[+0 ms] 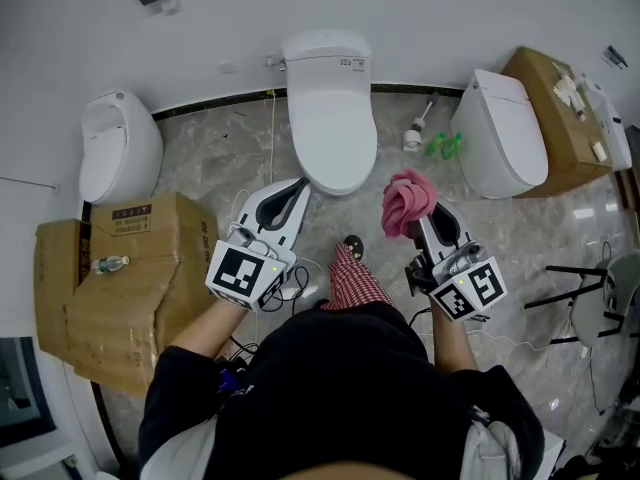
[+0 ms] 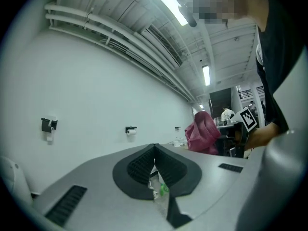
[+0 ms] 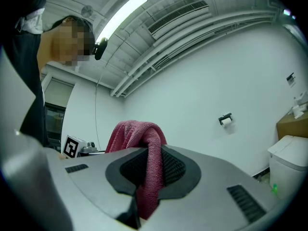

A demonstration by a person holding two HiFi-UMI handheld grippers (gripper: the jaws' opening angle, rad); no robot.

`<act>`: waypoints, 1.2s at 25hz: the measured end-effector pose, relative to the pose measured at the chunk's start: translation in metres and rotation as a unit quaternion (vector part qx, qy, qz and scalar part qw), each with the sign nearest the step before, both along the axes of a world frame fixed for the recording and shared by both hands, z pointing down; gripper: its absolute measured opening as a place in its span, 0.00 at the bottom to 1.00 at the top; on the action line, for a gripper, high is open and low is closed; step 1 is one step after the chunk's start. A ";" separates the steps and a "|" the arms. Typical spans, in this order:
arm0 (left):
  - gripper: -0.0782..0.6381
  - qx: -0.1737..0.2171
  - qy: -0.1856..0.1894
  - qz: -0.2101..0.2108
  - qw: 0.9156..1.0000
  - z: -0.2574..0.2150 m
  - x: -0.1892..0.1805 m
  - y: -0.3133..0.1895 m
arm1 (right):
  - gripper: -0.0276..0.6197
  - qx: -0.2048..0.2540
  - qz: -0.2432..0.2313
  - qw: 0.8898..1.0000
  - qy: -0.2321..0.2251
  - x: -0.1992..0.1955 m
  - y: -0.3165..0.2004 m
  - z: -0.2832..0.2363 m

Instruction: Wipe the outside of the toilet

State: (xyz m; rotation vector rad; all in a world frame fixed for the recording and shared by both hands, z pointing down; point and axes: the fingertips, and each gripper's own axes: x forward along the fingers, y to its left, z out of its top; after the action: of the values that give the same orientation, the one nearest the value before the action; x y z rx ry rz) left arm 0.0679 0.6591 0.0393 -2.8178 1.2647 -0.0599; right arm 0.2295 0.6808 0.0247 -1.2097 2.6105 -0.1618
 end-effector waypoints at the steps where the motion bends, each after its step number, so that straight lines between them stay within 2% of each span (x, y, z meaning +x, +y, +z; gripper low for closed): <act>1: 0.12 0.000 -0.001 -0.004 1.000 0.000 -0.002 -0.007 | 0.13 0.002 -0.003 1.000 0.000 -0.001 -0.009 0.000; 13: 0.12 0.001 -0.008 -0.061 0.998 -0.001 -0.030 -0.122 | 0.13 0.009 -0.042 0.999 -0.010 -0.014 -0.147 -0.002; 18: 0.12 0.003 -0.014 -0.062 0.998 -0.009 -0.017 -0.178 | 0.13 0.005 -0.045 0.999 -0.005 -0.002 -0.204 -0.001; 30: 0.12 0.003 -0.034 -0.069 0.997 -0.010 0.009 -0.286 | 0.13 -0.022 -0.047 0.998 -0.027 0.031 -0.318 0.018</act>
State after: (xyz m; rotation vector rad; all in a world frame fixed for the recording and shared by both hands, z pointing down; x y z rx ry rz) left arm 0.0767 0.3727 0.0295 -2.6949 1.4383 -0.1551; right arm 0.2610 0.3632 0.0426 -1.0822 2.6305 -0.2686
